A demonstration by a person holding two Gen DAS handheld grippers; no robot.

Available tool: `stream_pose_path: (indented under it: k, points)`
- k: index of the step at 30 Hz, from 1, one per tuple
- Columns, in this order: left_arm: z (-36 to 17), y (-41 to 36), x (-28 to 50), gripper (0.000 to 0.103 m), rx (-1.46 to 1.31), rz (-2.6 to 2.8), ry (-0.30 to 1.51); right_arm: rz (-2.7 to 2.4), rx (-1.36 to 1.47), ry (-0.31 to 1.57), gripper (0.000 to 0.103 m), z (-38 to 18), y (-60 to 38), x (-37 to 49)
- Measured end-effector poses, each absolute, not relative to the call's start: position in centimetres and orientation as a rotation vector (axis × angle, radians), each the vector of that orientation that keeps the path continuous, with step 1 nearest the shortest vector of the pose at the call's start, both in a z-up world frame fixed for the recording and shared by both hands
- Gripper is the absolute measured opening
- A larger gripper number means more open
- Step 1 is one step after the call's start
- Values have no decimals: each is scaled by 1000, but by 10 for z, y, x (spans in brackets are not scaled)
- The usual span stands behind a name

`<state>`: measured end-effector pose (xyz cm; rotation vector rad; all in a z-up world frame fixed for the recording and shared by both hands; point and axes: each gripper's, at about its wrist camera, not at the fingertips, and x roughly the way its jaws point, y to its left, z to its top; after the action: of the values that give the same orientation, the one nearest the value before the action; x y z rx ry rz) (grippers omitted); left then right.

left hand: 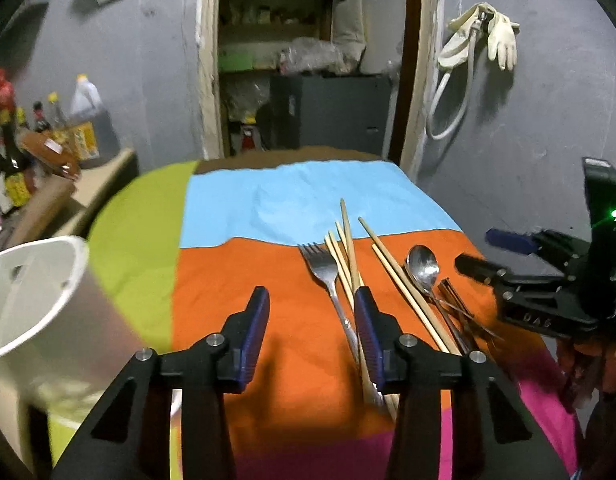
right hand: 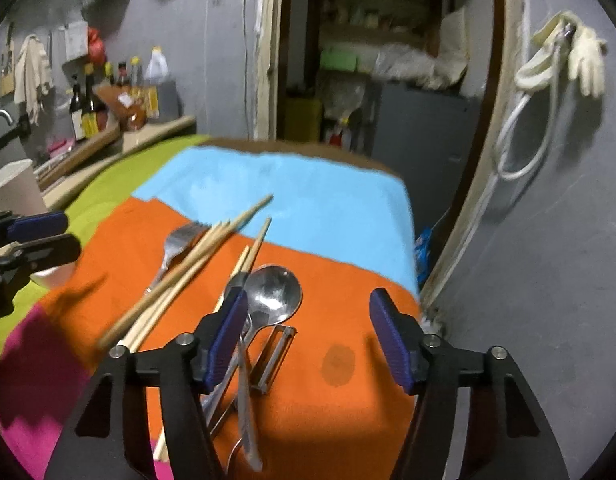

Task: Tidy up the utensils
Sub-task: 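Grasp the steel fork with the left tool while the right tool grasps a steel spoon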

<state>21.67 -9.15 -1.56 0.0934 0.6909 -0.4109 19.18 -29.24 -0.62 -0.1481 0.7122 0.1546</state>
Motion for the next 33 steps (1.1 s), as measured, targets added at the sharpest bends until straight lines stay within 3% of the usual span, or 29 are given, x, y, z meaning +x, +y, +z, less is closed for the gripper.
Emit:
stream_pose_path:
  k: [3,7,15,24,27,30,32,33]
  points:
    - [-23,-96,235,34,75,-432,736,179,-150,774,49,-16,-293,207]
    - [-38,-99,258,27,46,-456,819,209,-163,824,48,-26,-289,220]
    - [-50,-94,286,25,-52,-546,921,261,-161,874,48,-34,-283,232]
    - [-53,-87,310,13,-176,-584,988,289,-104,898,50,-37,-281,240]
    - [-50,-87,308,2,-190,-586,987,278,-103,899,50,-39,-279,244]
    - [-48,-90,304,0,-176,-566,979,256,-100,898,50,-40,-276,248]
    - [-47,-88,300,0,-187,-563,968,241,-111,896,47,-41,-274,248]
    - [-47,-89,298,0,-190,-561,960,234,-119,895,40,-41,-273,247]
